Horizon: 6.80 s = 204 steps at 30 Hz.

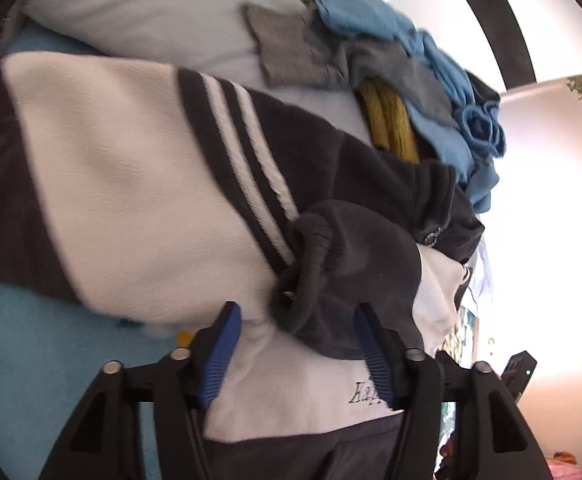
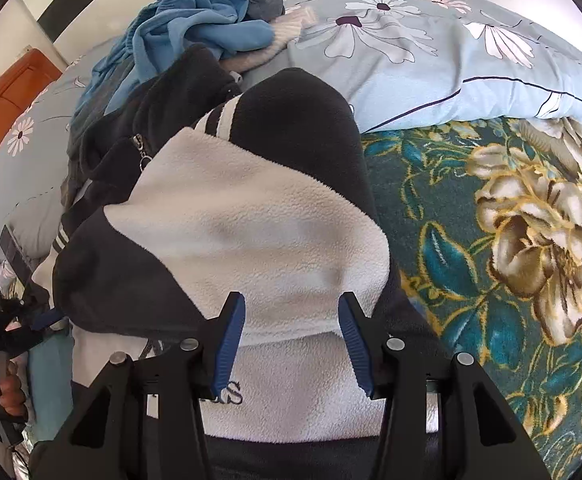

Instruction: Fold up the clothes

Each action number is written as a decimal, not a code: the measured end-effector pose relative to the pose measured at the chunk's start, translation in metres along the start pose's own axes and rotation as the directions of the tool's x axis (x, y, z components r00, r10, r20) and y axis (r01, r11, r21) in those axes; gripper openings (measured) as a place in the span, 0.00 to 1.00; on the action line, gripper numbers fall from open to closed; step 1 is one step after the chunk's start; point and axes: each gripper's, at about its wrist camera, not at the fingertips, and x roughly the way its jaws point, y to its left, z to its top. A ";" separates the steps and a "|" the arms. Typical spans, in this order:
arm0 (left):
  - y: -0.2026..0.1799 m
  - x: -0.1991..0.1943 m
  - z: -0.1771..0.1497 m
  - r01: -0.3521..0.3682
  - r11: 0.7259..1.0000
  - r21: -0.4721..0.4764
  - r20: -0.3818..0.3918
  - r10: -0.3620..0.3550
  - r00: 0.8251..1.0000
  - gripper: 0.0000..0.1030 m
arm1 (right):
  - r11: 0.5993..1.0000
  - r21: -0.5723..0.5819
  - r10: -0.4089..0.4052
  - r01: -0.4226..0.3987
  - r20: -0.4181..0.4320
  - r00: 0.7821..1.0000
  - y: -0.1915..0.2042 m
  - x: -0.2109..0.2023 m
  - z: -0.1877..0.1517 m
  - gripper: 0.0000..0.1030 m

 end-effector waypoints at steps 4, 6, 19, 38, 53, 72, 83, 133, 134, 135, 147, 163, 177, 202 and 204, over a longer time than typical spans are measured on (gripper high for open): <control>0.024 -0.048 -0.005 -0.116 0.991 -0.072 0.137 0.125 0.983 0.73 | 1.000 0.010 -0.006 0.006 -0.023 1.000 0.005 -0.001 -0.013 0.49; 0.052 -0.076 -0.007 -0.189 0.969 -0.157 0.231 0.222 0.947 0.82 | 1.000 0.012 -0.004 0.004 -0.037 0.999 0.010 -0.001 -0.017 0.49; 0.193 -0.141 -0.006 -0.187 0.826 -0.531 0.368 0.424 0.828 1.00 | 0.997 -0.079 -0.023 0.019 -0.057 0.998 0.057 -0.008 -0.011 0.57; 0.201 -0.125 0.009 -0.130 0.793 -0.595 0.423 0.447 0.788 0.45 | 0.980 -0.200 -0.024 -0.001 -0.122 0.992 0.111 0.021 -0.018 0.57; 0.077 -0.151 0.027 -0.151 0.942 -0.298 0.565 0.302 0.767 0.10 | 0.993 -0.120 0.015 -0.025 -0.085 0.996 0.086 0.005 -0.020 0.57; -0.220 0.005 0.001 0.072 0.911 0.405 0.239 -0.181 0.954 0.10 | 0.991 0.130 -0.010 0.013 -0.024 1.000 -0.020 -0.020 -0.028 0.57; -0.213 0.127 -0.052 -0.007 0.903 0.429 -0.028 0.021 0.999 0.11 | 0.984 0.174 -0.025 0.031 -0.040 0.999 -0.043 -0.019 -0.034 0.57; -0.011 0.017 -0.057 -0.391 0.856 0.337 0.286 0.303 0.909 0.92 | 0.964 -0.133 0.249 -0.232 0.138 0.958 0.121 -0.078 0.094 0.17; -0.010 0.016 -0.058 -0.391 0.858 0.333 0.285 0.303 0.909 0.92 | 0.965 -0.167 0.229 -0.204 0.148 0.962 0.121 -0.085 0.092 0.17; -0.010 0.016 -0.059 -0.390 0.860 0.328 0.284 0.304 0.909 0.92 | 0.970 -0.170 0.200 -0.174 0.147 0.969 0.115 -0.084 0.092 0.17; -0.009 0.020 -0.072 -0.373 0.868 0.327 0.251 0.301 0.920 0.93 | 0.996 0.079 0.044 -0.046 0.036 0.998 0.021 -0.014 0.061 0.17; -0.011 -0.002 -0.084 -0.286 0.914 0.287 0.177 0.242 0.954 0.94 | 0.992 0.120 0.030 -0.028 -0.020 0.999 0.017 -0.002 0.062 0.28; -0.106 0.017 -0.016 -0.265 0.859 0.437 0.257 0.164 0.953 0.94 | 0.987 -0.048 -0.150 0.154 0.077 0.986 0.045 -0.065 0.072 0.45; -0.111 0.068 -0.017 -0.187 0.888 0.419 0.107 0.157 0.982 0.94 | 0.994 -0.034 0.100 -0.101 -0.022 0.995 0.063 -0.018 0.063 0.45; -0.107 0.056 -0.023 -0.151 0.910 0.386 0.107 0.118 0.987 0.95 | 0.993 -0.032 0.112 -0.112 -0.010 0.994 0.063 -0.031 0.057 0.47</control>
